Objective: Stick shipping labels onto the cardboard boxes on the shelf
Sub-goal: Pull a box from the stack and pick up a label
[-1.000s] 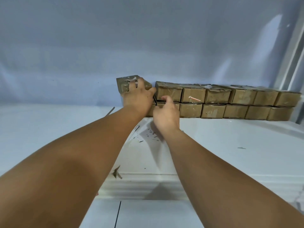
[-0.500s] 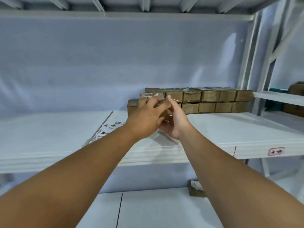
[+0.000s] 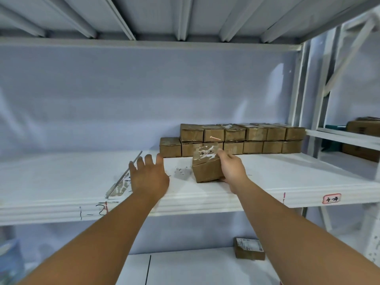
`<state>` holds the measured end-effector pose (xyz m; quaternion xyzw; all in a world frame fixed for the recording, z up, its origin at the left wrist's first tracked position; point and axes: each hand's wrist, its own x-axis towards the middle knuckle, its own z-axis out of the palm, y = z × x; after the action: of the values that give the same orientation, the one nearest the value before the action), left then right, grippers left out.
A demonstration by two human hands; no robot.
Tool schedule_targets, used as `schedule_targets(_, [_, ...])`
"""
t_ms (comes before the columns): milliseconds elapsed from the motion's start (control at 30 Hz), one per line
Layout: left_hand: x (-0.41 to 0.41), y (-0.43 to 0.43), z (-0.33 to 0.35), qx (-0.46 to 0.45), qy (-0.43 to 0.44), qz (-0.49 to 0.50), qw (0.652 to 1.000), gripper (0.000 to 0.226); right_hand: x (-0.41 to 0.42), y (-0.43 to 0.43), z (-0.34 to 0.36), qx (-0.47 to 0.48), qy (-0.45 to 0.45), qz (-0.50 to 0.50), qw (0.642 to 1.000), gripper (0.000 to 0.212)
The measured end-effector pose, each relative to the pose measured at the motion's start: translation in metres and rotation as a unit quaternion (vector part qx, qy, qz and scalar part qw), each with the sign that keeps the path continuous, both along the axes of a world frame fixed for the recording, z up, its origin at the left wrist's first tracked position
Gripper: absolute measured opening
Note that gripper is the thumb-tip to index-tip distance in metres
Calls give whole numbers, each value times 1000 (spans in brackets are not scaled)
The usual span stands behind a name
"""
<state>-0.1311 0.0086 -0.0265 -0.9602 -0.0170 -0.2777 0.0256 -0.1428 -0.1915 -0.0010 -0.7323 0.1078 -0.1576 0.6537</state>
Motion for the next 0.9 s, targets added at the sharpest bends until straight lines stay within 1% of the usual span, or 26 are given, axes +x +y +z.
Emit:
schedule_targets(33, [3, 1, 1, 3, 19, 19, 1000, 57, 0, 2, -1, -27, -10, -3, 1000, 54])
schedule_targets(100, [8, 3, 2, -26, 66, 52, 996, 65, 2, 5, -2, -78, -27, 12, 997, 60])
schedule_targets(200, [22, 15, -2, -143, 131, 77, 978, 78, 6, 9, -5, -157, -28, 17, 987, 54])
schedule_targets(267, [30, 22, -5, -208, 158, 67, 963, 77, 9, 11, -9, -204, -34, -5, 978, 47])
schedule_targets(333, [33, 24, -6, -232, 144, 51, 961, 66, 10, 13, -13, -235, -42, -11, 971, 45])
schedule_targets(500, [25, 20, -5, -220, 96, 8, 971, 37, 12, 13, -19, -275, -66, -28, 959, 44])
schedule_targets(567, [18, 16, -2, -212, 74, 12, 975, 30, 11, 14, -20, -280, -71, -33, 957, 43])
schedule_targets(600, [16, 13, -1, -188, 63, 24, 980, 25, 10, 14, -20, -281, -74, -36, 956, 43])
schedule_targets(633, [13, 10, 0, -153, 57, 37, 986, 24, 10, 15, -20, -283, -76, -39, 955, 43])
schedule_targets(700, [9, 6, 0, -85, 49, 44, 994, 29, 10, 15, -20, -286, -73, -44, 955, 43])
schedule_targets(767, [8, 4, 2, -48, 36, 34, 998, 31, 10, 14, -20, -290, -71, -44, 953, 40])
schedule_targets(833, [7, 3, 3, -37, 33, 25, 998, 32, 11, 14, -20, -292, -71, -40, 953, 38])
schedule_targets(900, [7, 4, 2, -66, 32, 19, 997, 30, 12, 15, -21, -290, -71, -36, 954, 36])
